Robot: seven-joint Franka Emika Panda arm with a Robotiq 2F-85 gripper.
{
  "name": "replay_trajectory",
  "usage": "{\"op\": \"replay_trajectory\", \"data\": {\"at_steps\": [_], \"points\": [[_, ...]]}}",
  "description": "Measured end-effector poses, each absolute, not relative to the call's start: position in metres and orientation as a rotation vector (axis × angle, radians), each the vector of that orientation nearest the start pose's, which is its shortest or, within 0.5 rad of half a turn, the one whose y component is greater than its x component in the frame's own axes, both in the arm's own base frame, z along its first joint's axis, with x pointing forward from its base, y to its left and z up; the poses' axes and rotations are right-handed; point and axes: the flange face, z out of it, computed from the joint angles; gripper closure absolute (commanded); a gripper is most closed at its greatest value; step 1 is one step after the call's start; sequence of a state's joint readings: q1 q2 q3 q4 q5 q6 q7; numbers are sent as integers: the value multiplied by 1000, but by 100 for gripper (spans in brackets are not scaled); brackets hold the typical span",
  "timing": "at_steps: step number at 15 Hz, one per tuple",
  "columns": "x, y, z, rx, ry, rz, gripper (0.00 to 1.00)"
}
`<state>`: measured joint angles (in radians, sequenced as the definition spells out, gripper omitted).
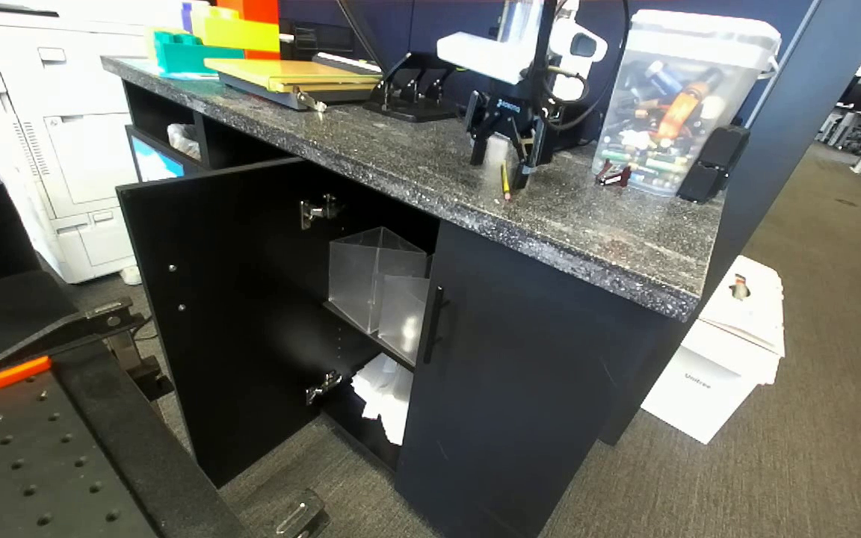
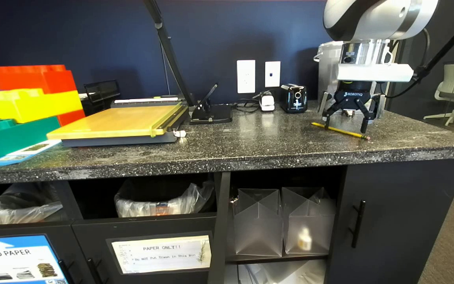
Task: Move the pencil to the left
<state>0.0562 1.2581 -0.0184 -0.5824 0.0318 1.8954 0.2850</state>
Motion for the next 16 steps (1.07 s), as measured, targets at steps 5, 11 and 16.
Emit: {"op": "replay_trajectory", "data": {"at_steps": [5, 11, 16], "points": [[811, 32, 221, -3131, 415, -81, 48], [810, 26, 230, -3152, 461, -62, 94], [807, 33, 231, -3159, 470, -26, 98]]}}
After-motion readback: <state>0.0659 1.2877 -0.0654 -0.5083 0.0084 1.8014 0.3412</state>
